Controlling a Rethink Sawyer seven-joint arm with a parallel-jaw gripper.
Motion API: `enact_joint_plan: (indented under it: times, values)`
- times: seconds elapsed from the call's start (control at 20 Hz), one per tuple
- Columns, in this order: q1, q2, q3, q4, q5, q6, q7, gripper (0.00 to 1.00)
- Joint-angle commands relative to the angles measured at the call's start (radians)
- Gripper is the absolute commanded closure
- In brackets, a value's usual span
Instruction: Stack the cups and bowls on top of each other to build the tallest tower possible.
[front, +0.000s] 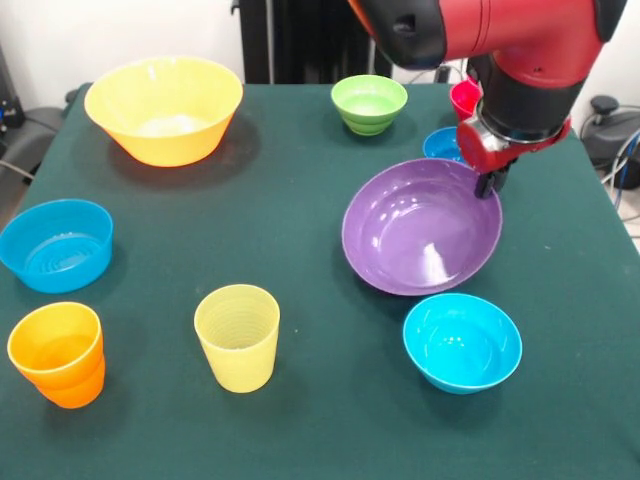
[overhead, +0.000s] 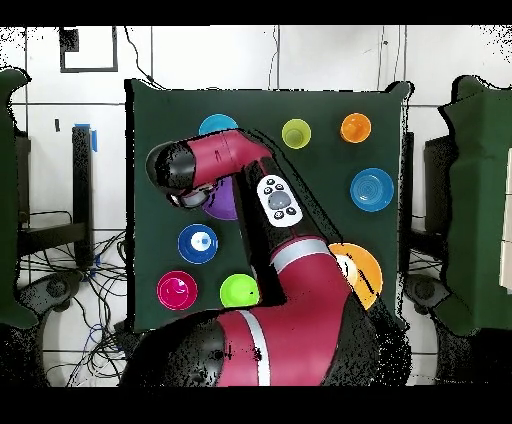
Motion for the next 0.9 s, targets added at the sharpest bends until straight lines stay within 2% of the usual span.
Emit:
enact_joint_plan:
  times: [0.05, 0.35, 0.9]
  values:
    - [0.042, -0.032, 0.043, 0.043, 0.043, 0.136, -0.048, 1.00]
    - [0.055, -0.045, 0.036, 0.057, 0.087, 0.172, -0.023, 1.00]
    - [0.046, -0.099, 0.006, 0.084, 0.059, 0.096, -0.028, 1.00]
